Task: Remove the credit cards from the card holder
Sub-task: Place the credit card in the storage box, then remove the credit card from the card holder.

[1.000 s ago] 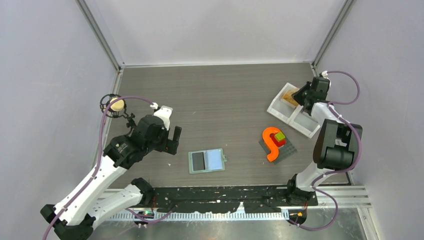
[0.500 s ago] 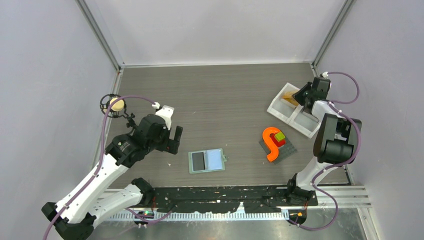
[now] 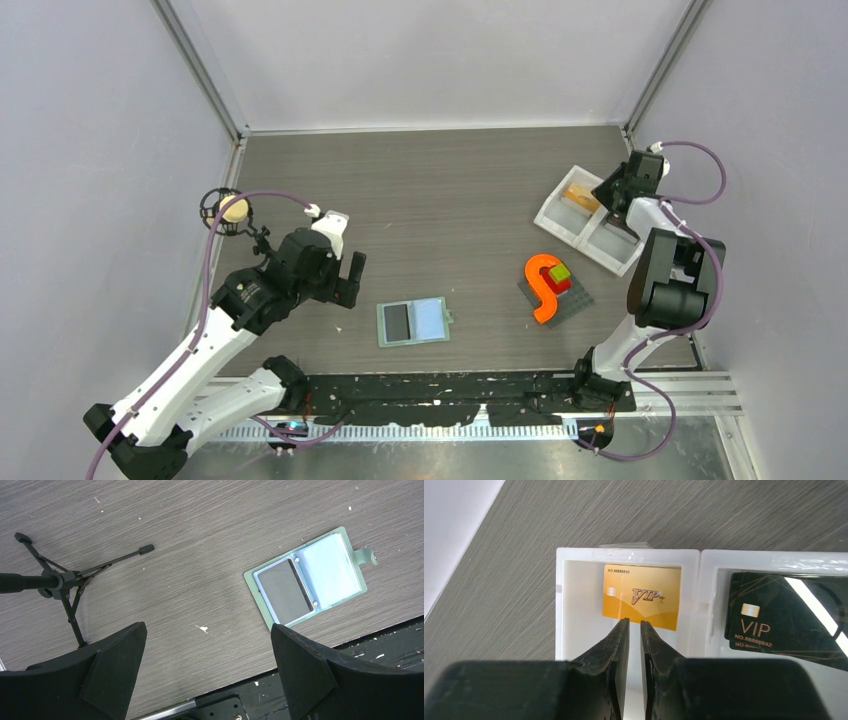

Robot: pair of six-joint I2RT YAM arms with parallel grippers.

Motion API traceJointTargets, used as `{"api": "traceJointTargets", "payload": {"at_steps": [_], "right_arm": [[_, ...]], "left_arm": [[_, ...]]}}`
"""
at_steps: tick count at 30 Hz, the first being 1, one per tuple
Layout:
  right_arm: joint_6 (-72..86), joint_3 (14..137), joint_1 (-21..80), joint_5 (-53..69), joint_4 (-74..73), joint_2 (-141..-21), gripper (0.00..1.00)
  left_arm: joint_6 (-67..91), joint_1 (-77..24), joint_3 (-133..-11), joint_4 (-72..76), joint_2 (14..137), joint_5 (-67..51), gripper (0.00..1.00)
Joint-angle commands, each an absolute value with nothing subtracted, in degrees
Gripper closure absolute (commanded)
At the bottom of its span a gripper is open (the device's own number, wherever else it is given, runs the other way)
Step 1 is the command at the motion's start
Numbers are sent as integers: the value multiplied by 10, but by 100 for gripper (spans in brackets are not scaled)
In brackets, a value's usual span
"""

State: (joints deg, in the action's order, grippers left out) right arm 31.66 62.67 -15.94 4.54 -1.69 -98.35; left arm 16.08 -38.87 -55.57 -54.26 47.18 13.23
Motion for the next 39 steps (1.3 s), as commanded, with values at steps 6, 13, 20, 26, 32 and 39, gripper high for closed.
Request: {"api": "traceJointTargets", "payload": {"at_steps": [6, 13, 20, 26, 32, 39], "right_arm": [[305, 667, -160, 2, -68, -915, 78], [294, 654, -120, -10, -103, -863, 74], [326, 627, -30, 6, -169, -801, 72], [326, 566, 130, -22, -172, -741, 67], [350, 475, 300, 49, -106, -699, 66], [409, 413, 434, 109, 2, -717, 66]], "left_arm": [[170, -388, -559, -529, 474, 124, 0], [179, -388, -563, -519, 475, 103, 0], [171, -388, -573, -528, 461, 135, 0], [190, -388, -568, -530, 438, 163, 1], [251, -388, -541, -518, 445, 68, 12], [362, -388, -441, -401, 462, -47, 42]]}}
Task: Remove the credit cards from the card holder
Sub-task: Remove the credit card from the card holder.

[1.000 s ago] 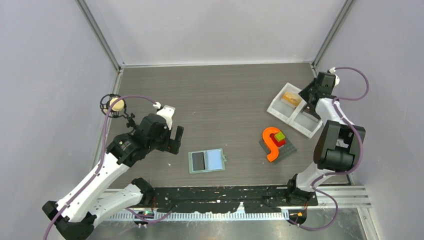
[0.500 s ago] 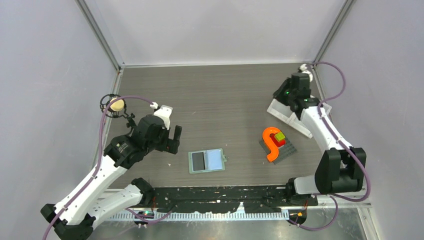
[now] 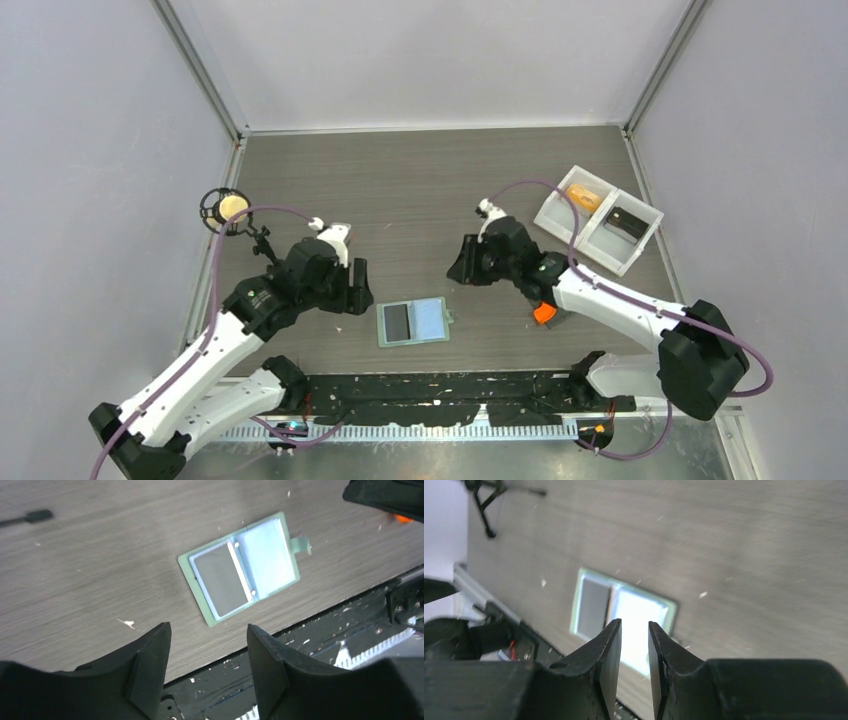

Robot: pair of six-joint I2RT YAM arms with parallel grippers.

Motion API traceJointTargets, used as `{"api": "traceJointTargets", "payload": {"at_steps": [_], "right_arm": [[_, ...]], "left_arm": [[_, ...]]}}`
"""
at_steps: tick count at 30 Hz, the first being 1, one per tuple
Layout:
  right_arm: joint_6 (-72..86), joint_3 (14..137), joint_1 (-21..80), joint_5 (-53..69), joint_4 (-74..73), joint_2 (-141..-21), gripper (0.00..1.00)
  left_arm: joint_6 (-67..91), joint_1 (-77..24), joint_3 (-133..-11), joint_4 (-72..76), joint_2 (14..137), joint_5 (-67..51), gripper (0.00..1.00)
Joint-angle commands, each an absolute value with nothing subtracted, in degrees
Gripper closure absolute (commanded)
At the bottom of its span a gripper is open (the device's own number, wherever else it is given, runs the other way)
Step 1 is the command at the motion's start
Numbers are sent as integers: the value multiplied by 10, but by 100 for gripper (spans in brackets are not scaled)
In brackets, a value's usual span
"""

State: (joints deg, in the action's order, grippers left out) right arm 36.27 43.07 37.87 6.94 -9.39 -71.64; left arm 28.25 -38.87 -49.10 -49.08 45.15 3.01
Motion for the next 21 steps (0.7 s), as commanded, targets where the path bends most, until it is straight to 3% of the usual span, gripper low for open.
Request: {"api": "traceJointTargets", "payload": {"at_steps": [1, 4, 6, 14, 21], "right_arm": [[413, 407, 456, 116, 13, -725, 66], [430, 400, 497, 130, 57, -748, 65], [440, 393, 507, 143, 84, -764, 65], [458, 388, 549, 167, 141, -826, 64], [475, 405, 566, 133, 128, -870, 64]], "left_arm": [[376, -388, -420, -378, 464, -57, 52], [408, -388, -361, -316, 477, -81, 77], [421, -388, -340, -283, 486, -91, 83], [453, -388, -269, -173, 509, -110, 100], [441, -388, -245, -154, 547, -81, 100]]}}
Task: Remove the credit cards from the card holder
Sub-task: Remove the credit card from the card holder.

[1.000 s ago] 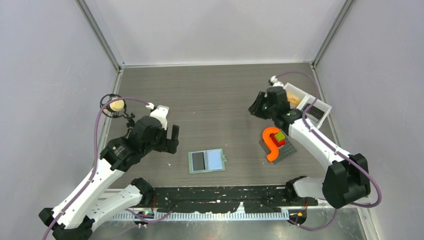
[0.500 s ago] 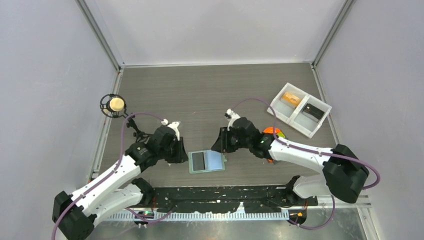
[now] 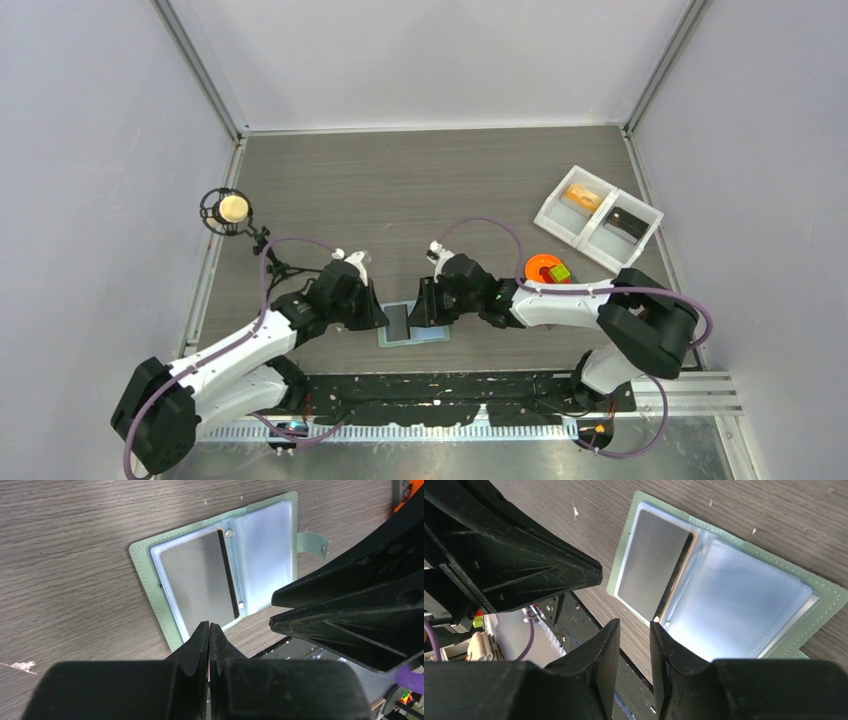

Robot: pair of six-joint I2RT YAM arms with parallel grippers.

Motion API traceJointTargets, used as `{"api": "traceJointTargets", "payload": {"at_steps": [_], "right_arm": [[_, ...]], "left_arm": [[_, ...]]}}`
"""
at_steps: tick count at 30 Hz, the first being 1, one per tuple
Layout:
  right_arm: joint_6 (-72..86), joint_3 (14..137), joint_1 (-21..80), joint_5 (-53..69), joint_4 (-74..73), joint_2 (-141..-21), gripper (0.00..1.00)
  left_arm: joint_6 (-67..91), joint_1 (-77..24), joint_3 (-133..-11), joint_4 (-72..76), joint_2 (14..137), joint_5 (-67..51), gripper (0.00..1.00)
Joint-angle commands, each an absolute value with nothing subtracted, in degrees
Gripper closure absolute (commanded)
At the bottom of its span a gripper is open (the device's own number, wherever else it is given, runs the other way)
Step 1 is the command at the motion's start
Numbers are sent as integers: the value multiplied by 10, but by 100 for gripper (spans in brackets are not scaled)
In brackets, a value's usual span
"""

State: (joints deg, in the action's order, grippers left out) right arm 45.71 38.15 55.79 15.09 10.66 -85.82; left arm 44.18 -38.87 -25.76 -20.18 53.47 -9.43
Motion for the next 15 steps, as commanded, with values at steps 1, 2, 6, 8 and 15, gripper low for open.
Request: {"api": "traceJointTargets", "payload": {"at_steps": [1, 2, 6, 8, 15], "right_arm": [[479, 405, 567, 127, 127, -876, 64], [482, 405, 567, 124, 124, -878, 64], [490, 405, 567, 113, 122, -895, 63], [493, 406, 567, 114, 126, -901, 62], [501, 410, 568, 117, 137, -921, 64]], "left_arm": [[443, -388, -240, -147, 551, -81, 100], [446, -388, -233, -137, 555, -83, 100], [454, -388, -217, -113, 572, -88, 100], [453, -388, -216, -114, 578, -88, 100], [445, -388, -219, -121, 576, -85, 100]]}}
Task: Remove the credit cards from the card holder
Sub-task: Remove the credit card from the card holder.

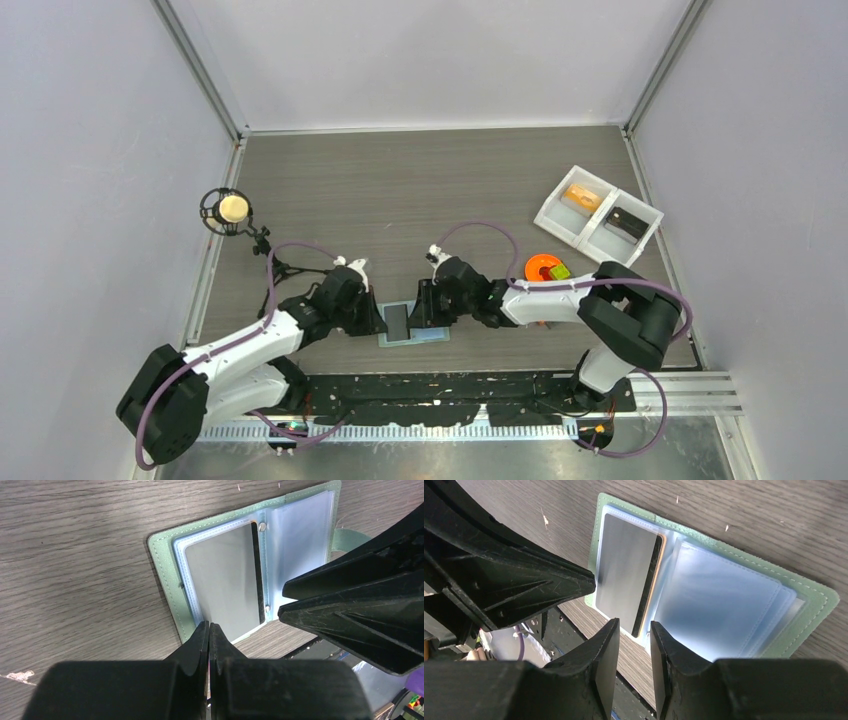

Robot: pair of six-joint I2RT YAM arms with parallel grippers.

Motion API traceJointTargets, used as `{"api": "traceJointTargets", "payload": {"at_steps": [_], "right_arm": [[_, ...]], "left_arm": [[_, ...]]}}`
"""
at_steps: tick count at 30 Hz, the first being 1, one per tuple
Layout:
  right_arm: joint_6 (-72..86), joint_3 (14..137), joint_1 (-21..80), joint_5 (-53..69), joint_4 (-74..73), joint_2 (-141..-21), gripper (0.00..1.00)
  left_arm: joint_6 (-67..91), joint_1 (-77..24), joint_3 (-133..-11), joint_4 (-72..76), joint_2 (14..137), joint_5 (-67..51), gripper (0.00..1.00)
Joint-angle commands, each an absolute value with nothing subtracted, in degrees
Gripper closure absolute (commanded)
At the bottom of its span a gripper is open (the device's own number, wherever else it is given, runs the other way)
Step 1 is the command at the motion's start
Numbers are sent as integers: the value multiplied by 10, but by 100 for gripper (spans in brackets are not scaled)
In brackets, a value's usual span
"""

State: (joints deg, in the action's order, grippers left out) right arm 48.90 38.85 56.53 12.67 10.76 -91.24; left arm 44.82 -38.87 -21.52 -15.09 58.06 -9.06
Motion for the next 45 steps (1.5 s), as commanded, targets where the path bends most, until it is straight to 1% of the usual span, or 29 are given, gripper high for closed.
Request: {"api": "traceJointTargets", "payload": {"at_steps": [1, 7, 23, 25, 27, 29, 31, 34, 45], "right_arm": [[503, 410, 567, 118, 139, -925, 65], [510, 414, 568, 127, 151, -947, 67], [514, 416, 568, 125, 155, -960, 68], [513, 414, 568, 129, 162, -960, 71], [513, 410, 568, 132, 174, -959, 76], [511, 405, 567, 136, 186, -954, 87], [508, 400, 567, 141, 201, -951, 94], [508, 389, 566, 150, 225, -947, 95], [506, 359, 531, 191, 229, -919, 95]], "left_arm": [[444, -388, -219, -121, 578, -85, 100], [444, -388, -212, -116, 599, -89, 100], [454, -388, -194, -99, 596, -95, 100], [455, -388, -194, -99, 596, -94, 100], [455, -388, -194, -99, 596, -95, 100], [457, -388, -194, -100, 596, -93, 100], [457, -388, -194, -105, 596, -90, 100], [458, -388, -196, -112, 599, -83, 100], [454, -388, -208, -142, 611, -62, 100]]}}
